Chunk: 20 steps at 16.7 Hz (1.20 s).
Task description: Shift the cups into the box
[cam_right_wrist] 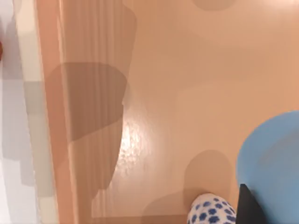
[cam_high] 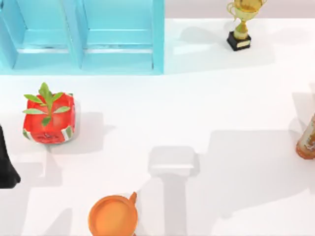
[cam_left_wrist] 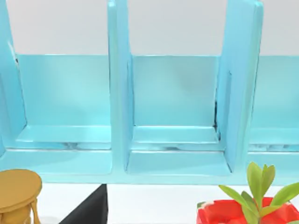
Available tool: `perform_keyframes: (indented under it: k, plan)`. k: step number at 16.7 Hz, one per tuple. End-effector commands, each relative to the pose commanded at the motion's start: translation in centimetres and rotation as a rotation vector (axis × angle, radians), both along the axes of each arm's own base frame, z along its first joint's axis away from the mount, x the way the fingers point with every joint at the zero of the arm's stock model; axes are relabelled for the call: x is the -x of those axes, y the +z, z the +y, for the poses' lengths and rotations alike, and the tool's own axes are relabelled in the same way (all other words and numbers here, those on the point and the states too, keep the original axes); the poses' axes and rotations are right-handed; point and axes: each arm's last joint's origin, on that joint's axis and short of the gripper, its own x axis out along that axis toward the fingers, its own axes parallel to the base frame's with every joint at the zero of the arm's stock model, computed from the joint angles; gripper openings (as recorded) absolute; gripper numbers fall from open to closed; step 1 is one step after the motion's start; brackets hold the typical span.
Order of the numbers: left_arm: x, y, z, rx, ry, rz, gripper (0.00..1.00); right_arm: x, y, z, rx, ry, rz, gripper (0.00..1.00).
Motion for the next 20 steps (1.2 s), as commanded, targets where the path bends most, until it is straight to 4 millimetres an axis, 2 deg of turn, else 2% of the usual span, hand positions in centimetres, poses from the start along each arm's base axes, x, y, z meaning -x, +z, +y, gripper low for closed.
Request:
perform_keyframes:
  k: [5, 13, 17, 20]
  plan:
    - [0.0, 0.0, 0.0, 0.0, 0.0, 0.0, 1.0, -0.2, -0.8, -0.1, 0.003, 0.002, -0.006, 0.0]
    - [0.0, 0.0, 0.0, 0.0, 0.0, 0.0, 1.0, -0.2, -6.2, -1.1, 0.0, 0.0, 0.0, 0.0]
    - [0.0, 0.0, 0.0, 0.0, 0.0, 0.0, 1.0, -0.2, -6.4, -1.2, 0.0, 0.0, 0.0, 0.0]
    - [0.0, 0.0, 0.0, 0.0, 0.0, 0.0, 1.0, -0.2, -6.4, -1.2, 0.0, 0.0, 0.0, 0.23]
